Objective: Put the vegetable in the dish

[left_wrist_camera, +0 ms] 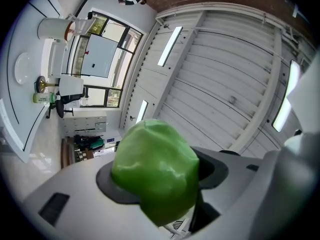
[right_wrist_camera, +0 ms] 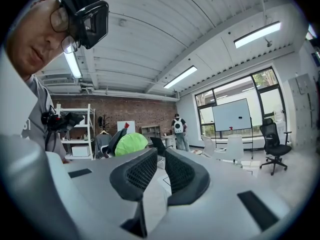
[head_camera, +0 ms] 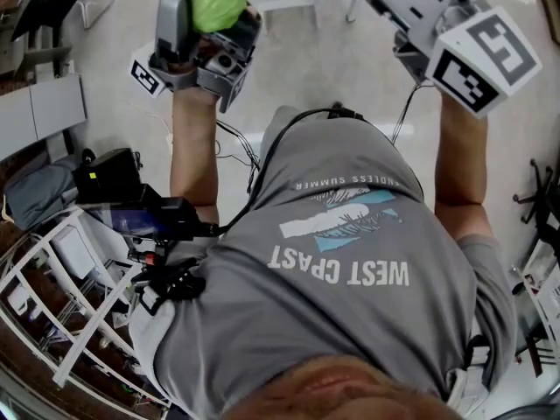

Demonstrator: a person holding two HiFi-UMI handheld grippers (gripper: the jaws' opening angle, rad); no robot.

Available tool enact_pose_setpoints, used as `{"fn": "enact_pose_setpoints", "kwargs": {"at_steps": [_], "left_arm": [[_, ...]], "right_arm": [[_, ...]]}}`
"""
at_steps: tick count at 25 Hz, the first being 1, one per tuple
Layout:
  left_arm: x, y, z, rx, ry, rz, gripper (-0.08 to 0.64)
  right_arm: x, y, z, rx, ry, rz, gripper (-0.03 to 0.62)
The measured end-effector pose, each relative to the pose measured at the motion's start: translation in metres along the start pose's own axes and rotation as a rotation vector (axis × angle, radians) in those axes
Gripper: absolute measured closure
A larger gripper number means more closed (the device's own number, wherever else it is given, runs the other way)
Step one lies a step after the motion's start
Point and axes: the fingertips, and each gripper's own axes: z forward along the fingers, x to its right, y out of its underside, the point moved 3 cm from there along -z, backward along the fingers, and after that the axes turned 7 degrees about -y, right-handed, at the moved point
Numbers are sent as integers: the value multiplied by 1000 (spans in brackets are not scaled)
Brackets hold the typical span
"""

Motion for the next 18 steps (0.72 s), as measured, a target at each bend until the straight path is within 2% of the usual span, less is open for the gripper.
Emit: {"fn": "enact_pose_setpoints", "kwargs": {"at_steps": [5,7,14,18], "left_arm": [[-3,5,-3,-7,-14,-9,276],[-10,-7,-5,-14,-23,-19,276],[-63,-143,5,-38,-54,-58,276],[-85,-173,12,-67,-43,-80,276]], "right_arm": [[-2,9,-5,-6,9,19,545],[5,10,4,-4,24,25,545],[79,-7,123,-34,63,52,545],[102,-9,147,-41,102,54,545]]}}
